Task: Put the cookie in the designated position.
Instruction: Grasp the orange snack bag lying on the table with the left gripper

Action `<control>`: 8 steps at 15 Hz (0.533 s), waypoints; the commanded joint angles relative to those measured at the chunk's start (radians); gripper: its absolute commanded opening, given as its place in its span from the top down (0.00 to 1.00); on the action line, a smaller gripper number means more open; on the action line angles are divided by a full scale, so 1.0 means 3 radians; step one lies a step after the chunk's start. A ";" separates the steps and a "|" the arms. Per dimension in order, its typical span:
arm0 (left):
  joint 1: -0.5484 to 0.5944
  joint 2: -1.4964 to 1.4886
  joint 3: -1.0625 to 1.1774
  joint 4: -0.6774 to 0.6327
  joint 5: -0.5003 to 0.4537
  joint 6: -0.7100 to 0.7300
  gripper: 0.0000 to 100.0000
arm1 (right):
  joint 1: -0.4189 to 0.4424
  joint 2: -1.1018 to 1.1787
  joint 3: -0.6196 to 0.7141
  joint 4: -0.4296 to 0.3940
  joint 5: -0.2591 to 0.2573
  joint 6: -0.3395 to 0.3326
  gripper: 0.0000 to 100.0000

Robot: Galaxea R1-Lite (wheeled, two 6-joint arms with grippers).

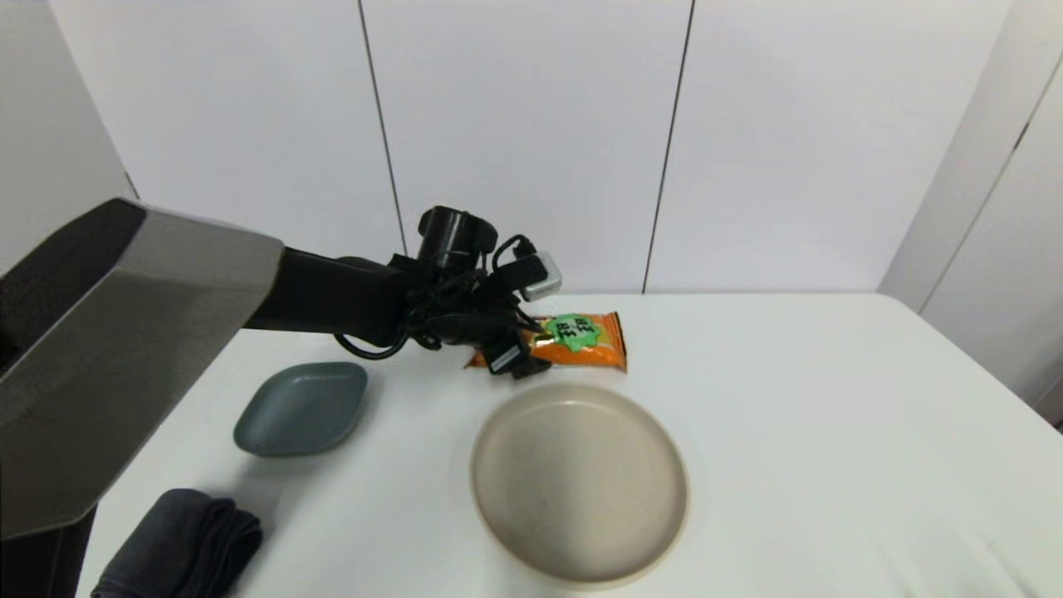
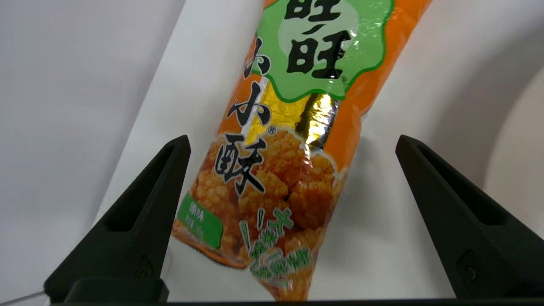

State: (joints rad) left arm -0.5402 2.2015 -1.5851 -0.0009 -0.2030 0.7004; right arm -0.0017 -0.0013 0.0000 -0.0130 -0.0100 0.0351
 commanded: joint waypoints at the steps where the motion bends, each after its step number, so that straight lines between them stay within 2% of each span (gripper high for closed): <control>1: 0.0032 0.0229 -0.0167 0.0003 -0.0003 0.0007 0.00 | 0.0001 -0.0001 0.0005 -0.0003 -0.0002 0.0001 0.00; 6: 0.0072 0.0383 -0.0234 0.0003 -0.0029 -0.0013 0.00 | 0.0001 -0.0001 0.0005 -0.0003 -0.0002 0.0001 0.00; 7: 0.0078 0.0413 -0.0259 0.0008 -0.0090 -0.0054 1.00 | 0.0001 -0.0001 0.0005 -0.0008 0.0003 0.0001 0.00; 8: 0.0093 0.0434 -0.0249 0.0028 -0.0167 -0.0100 1.00 | 0.0001 -0.0001 0.0005 -0.0003 0.0003 0.0001 0.00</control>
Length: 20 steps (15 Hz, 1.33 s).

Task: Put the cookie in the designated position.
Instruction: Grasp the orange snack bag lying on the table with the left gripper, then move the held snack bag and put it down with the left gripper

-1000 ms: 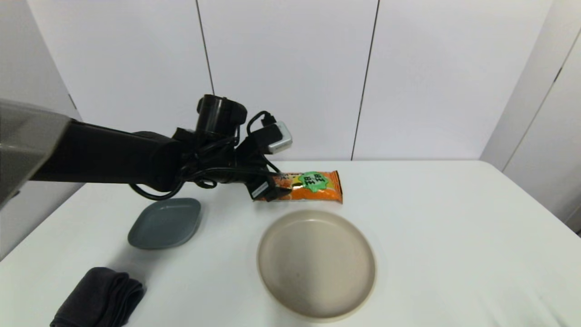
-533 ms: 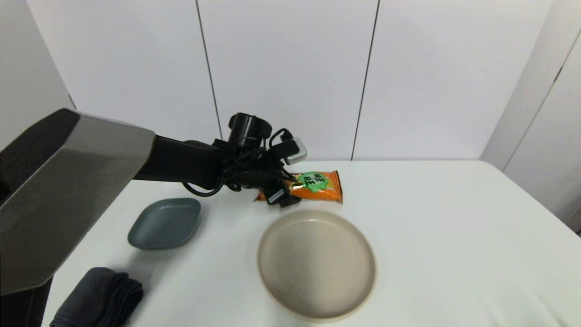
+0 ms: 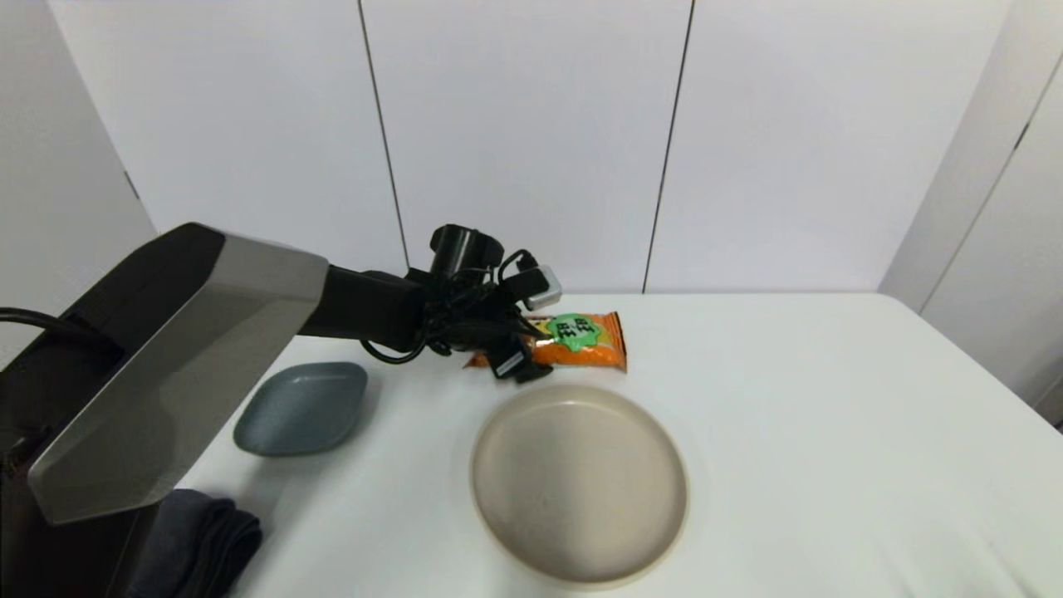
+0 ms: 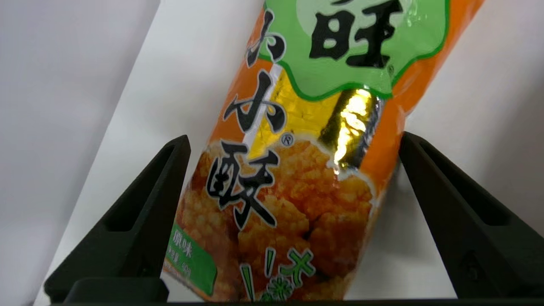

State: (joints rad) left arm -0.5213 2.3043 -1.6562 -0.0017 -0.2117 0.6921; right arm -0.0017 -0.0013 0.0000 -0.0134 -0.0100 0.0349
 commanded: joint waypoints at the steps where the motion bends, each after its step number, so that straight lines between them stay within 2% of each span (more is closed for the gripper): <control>1: 0.0066 0.0122 -0.0012 0.0087 -0.0286 -0.0078 1.00 | 0.0001 -0.0001 0.0005 -0.0001 0.0003 0.0001 0.00; 4: 0.0117 0.0132 -0.0017 0.0220 -0.0424 -0.0078 1.00 | 0.0001 -0.0001 0.0005 -0.0001 -0.0002 0.0001 0.00; 13: 0.0142 -0.0113 -0.0048 0.0272 -0.0419 -0.0119 1.00 | 0.0001 -0.0001 0.0005 -0.0001 0.0003 0.0001 0.00; 17: 0.0152 -0.0451 -0.0048 0.0563 -0.0404 -0.0369 1.00 | 0.0001 -0.0001 0.0005 -0.0001 -0.0002 0.0001 0.00; 20: 0.0229 -0.0768 -0.0027 0.1054 -0.0383 -0.0599 1.00 | 0.0001 -0.0001 0.0005 -0.0001 -0.0002 0.0001 0.00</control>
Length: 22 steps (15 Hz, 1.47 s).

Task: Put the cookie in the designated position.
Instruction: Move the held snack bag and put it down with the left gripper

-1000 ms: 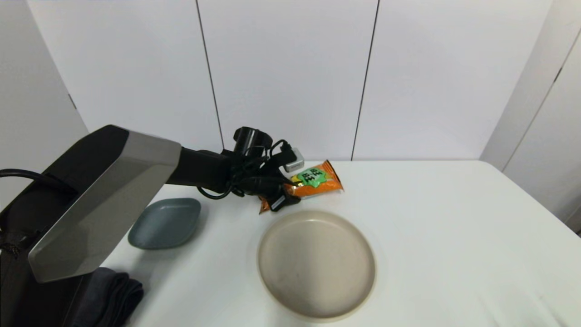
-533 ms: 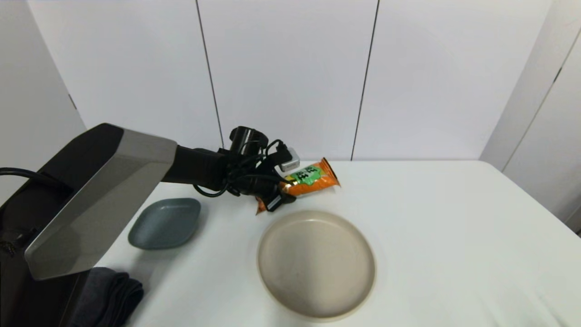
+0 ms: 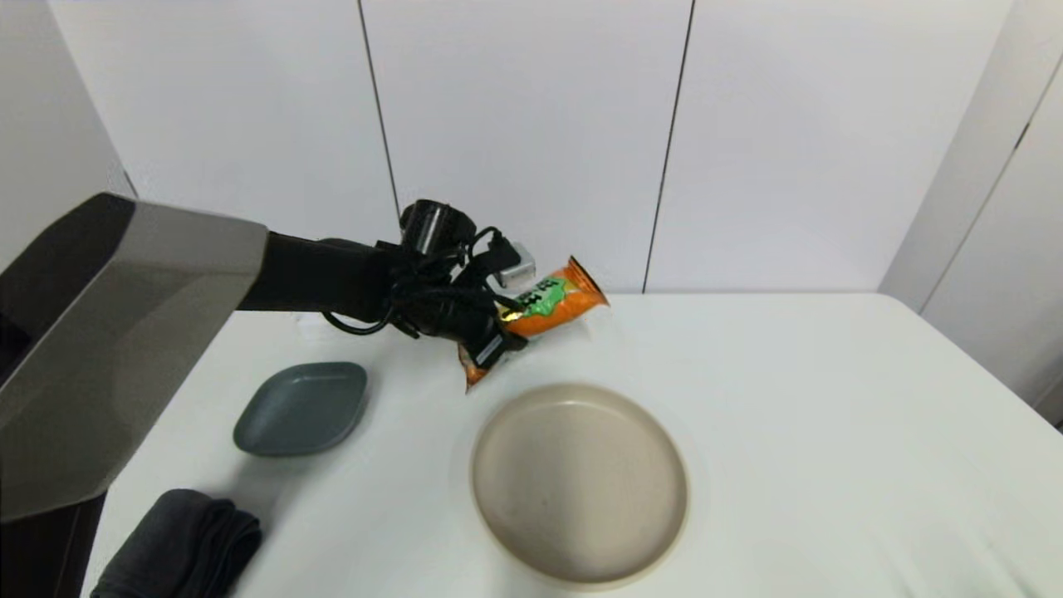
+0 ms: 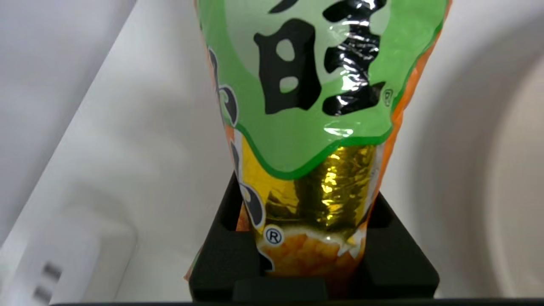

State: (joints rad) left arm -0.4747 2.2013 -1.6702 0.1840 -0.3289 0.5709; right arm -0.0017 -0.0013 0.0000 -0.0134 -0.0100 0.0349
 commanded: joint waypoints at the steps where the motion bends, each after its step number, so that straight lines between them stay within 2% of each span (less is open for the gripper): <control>1: 0.0125 -0.0527 0.0035 0.0588 0.0028 -0.0221 1.00 | 0.0001 -0.0001 0.0005 -0.0001 0.0003 0.0001 0.00; 4: 0.0299 -0.0798 0.0117 0.1069 0.0094 -0.0267 1.00 | 0.0001 -0.0001 0.0005 -0.0001 -0.0002 0.0001 0.00; 6: 0.0442 -0.0941 0.0270 0.1166 0.0099 -0.0374 1.00 | 0.0001 -0.0001 0.0005 -0.0001 -0.0002 0.0001 0.00; 13: 0.0478 -0.1110 0.0413 0.1161 0.0176 -0.1985 1.00 | 0.0001 -0.0001 0.0005 -0.0001 -0.0002 0.0001 0.00; 18: 0.0386 -0.1222 0.0618 0.1166 0.0176 -0.2941 1.00 | 0.0001 -0.0001 0.0005 -0.0001 0.0003 0.0001 0.00; 20: 0.0319 -0.1283 0.0771 0.1166 0.0176 -0.3273 1.00 | 0.0001 -0.0001 0.0005 -0.0001 0.0003 0.0001 0.00; 22: 0.0289 -0.1335 0.0960 0.1166 0.0171 -0.3406 1.00 | 0.0001 -0.0001 0.0005 -0.0001 0.0003 0.0001 0.00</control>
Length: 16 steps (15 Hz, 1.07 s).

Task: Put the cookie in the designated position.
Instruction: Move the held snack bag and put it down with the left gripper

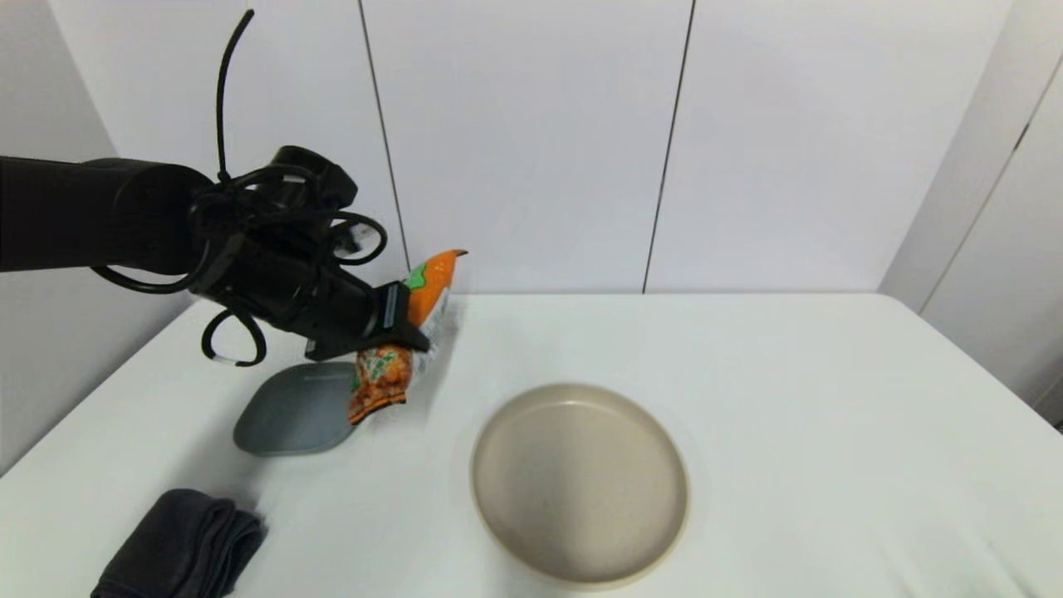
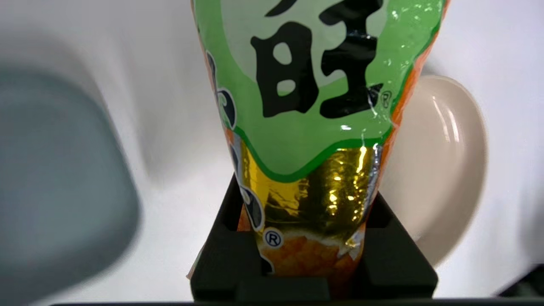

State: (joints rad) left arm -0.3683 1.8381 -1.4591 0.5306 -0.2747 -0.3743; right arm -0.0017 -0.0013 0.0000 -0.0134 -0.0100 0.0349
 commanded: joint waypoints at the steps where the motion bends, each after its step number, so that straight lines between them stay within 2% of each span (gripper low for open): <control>1: -0.0066 -0.0155 0.0369 0.0006 -0.0005 -0.0266 1.00 | 0.0001 -0.0001 0.0005 -0.0001 0.0003 0.0001 0.00; 4: -0.0071 -0.0201 0.0477 -0.0010 -0.0005 -0.0266 1.00 | 0.0001 -0.0001 0.0005 -0.0001 -0.0002 0.0001 0.00; 5: -0.0076 -0.0211 0.0477 -0.0010 -0.0005 -0.0271 0.00 | 0.0001 -0.0001 0.0005 -0.0001 0.0003 0.0001 0.00; 12: -0.0163 -0.0528 0.0645 -0.0015 -0.0005 -0.0092 0.00 | 0.0001 -0.0001 0.0005 -0.0001 0.0003 0.0001 0.00; 13: -0.0168 -0.0666 0.0778 -0.0015 -0.0005 0.0082 0.00 | 0.0001 -0.0001 0.0005 -0.0001 0.0003 0.0001 0.00; 16: -0.0061 -0.1310 0.1325 -0.0046 0.0000 0.1012 0.00 | 0.0001 -0.0001 0.0005 -0.0001 0.0003 0.0001 0.00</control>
State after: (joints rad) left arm -0.4132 1.6211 -1.1915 0.5223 -0.2740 -0.2698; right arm -0.0017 -0.0013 0.0000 -0.0134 -0.0096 0.0351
